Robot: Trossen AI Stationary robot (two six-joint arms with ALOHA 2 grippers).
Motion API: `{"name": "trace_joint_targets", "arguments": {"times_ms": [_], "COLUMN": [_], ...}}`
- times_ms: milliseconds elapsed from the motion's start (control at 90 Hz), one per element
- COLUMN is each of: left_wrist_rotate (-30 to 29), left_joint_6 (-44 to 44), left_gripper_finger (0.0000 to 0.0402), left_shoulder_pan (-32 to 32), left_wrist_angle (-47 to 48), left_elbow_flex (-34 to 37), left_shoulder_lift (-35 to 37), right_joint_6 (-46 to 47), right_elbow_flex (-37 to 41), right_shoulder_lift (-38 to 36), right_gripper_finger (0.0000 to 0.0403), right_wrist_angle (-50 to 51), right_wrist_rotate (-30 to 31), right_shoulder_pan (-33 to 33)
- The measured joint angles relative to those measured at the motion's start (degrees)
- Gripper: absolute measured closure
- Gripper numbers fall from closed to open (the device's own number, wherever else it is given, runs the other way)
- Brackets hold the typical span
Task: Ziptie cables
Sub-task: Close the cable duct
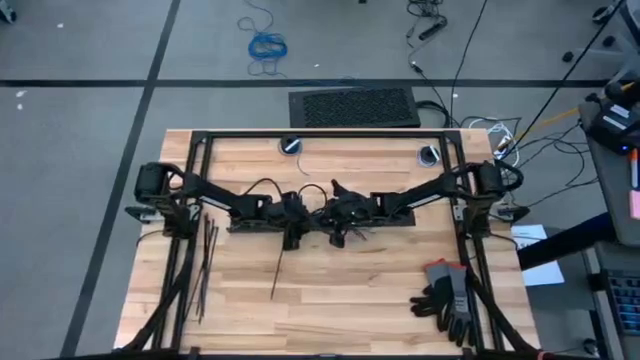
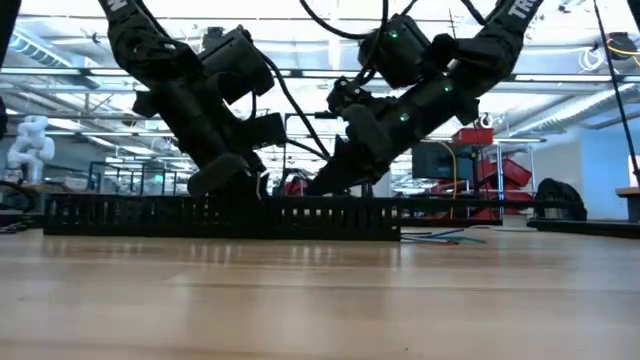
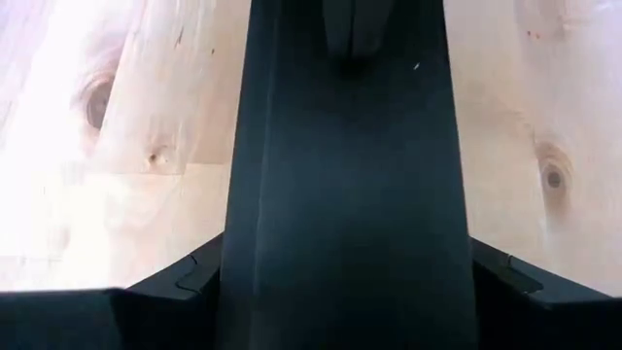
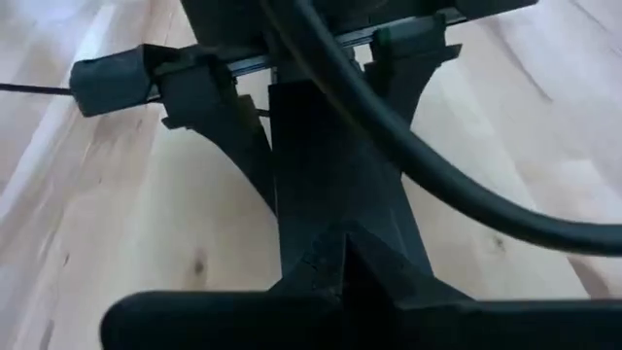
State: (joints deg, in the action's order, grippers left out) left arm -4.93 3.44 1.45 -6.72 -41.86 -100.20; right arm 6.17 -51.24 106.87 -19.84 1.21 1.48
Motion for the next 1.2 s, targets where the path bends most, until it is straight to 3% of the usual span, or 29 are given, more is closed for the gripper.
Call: {"name": "trace_joint_targets", "arguments": {"times_ms": [300, 611, 744, 867, 956, 1200], "left_wrist_rotate": [0.3, -0.5, -0.8, -4.7, -6.5, -4.7], "left_joint_6": [-1.7, -3.0, -3.1, -4.0, -3.1, -4.7], "left_gripper_finger": [0.0142, 0.0142, 0.0142, 0.0142, 0.0142, 0.0142], "left_shoulder_pan": [-0.3, -2.6, -3.0, -3.1, -3.0, -3.0], "left_wrist_angle": [5.4, 15.0, 22.8, 31.6, 32.2, 28.1], "left_elbow_flex": [-1.5, -1.4, -1.4, -1.3, 0.3, 5.8], "left_shoulder_lift": [2.6, 16.2, 20.3, 22.2, 23.1, 23.4], "right_joint_6": [0.5, -0.7, -0.8, -0.8, -0.9, -0.9], "right_elbow_flex": [-0.2, 0.0, 0.0, 0.0, 0.0, 0.0], "right_shoulder_lift": [0.0, 0.1, 0.1, 0.1, 0.1, 0.1], "right_gripper_finger": [0.0403, 0.0403, 0.0403, 0.0403, 0.0403, 0.0403], "right_wrist_angle": [1.9, 1.6, 1.6, 1.6, 1.6, 1.6], "right_wrist_rotate": [-0.2, -0.6, -0.6, -1.3, -1.3, -1.3], "right_shoulder_pan": [0.0, 0.0, 0.0, 0.1, 0.1, 0.1]}}
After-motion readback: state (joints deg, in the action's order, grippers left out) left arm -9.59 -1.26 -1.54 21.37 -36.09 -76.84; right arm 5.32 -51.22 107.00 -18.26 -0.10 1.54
